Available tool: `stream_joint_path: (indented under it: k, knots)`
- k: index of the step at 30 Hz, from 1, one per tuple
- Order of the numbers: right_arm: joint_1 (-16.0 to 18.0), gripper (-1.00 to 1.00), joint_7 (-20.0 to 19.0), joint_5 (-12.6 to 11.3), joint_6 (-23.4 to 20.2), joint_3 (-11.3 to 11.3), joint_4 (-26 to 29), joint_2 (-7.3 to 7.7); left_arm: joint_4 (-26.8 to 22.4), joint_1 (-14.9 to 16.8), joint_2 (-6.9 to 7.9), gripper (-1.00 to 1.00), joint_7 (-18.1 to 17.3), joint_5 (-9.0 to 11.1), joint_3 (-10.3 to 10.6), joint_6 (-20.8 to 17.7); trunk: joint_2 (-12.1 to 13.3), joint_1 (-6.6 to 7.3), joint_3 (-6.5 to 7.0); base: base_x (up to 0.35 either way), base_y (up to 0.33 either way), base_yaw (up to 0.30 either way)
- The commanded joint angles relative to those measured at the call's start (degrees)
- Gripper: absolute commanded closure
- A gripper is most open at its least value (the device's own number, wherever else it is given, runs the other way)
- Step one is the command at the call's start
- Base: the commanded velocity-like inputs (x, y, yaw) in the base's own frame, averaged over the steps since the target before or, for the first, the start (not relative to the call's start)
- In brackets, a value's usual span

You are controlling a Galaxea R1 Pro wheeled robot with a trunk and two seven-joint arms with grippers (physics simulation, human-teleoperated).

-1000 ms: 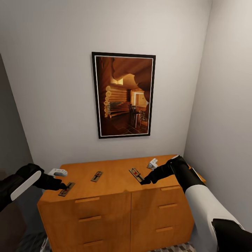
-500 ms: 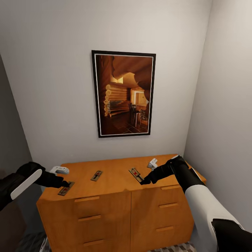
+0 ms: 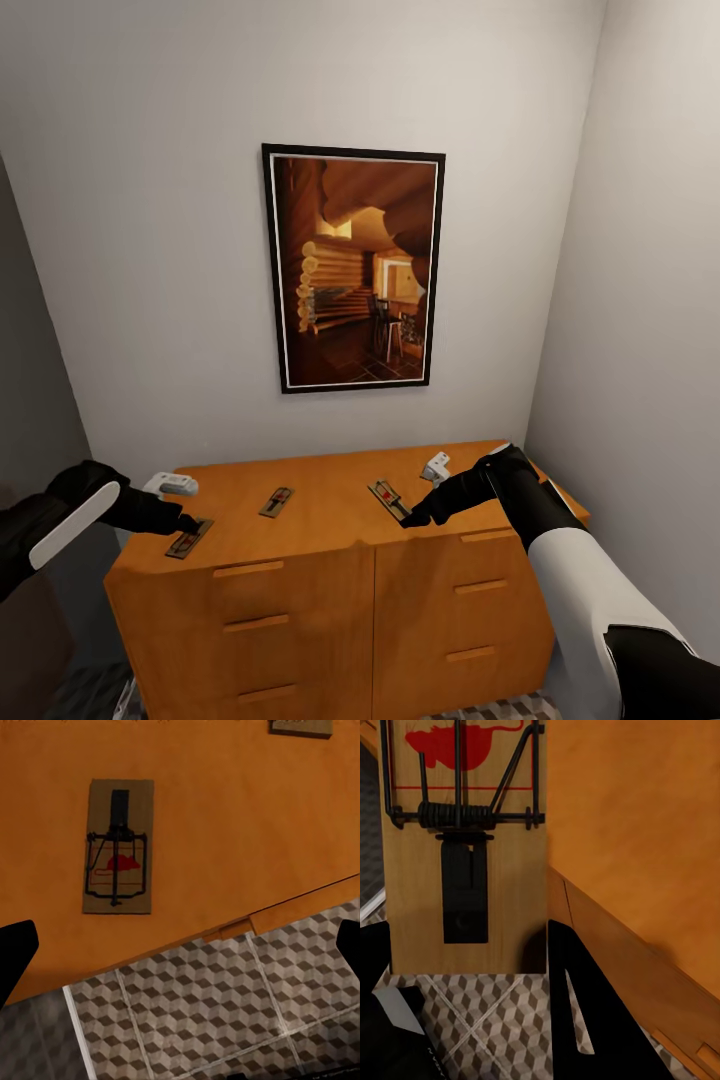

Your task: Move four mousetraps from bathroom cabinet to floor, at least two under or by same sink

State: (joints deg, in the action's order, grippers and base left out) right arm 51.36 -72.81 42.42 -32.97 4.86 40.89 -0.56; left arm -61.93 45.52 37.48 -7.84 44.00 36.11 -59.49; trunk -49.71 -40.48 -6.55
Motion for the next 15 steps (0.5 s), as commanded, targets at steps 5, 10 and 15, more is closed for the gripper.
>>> stream_joint_path:
  k: [5, 10, 15]
  knots:
    - [0.05, 1.0, -0.32, 0.29, -0.68, 0.24, 0.06, -0.06, -0.03, 0.09, 0.11, -1.0, -0.6, -0.56, 0.12, -0.08, -0.08, -0.02, -0.1, 0.0, 0.0, 0.0]
    - [0.05, 1.0, -0.32, 0.29, -0.67, 0.24, 0.06, -0.06, -0.03, 0.09, 0.18, -1.0, -0.6, -0.58, 0.11, -0.09, -0.08, -0.02, -0.1, 0.0, 0.0, 0.0]
    - [0.05, 1.0, -0.32, 0.29, -0.68, 0.24, 0.06, -0.06, -0.03, 0.09, 0.21, -1.0, -0.6, -0.6, 0.11, -0.09, -0.08, -0.02, -0.1, 0.0, 0.0, 0.0]
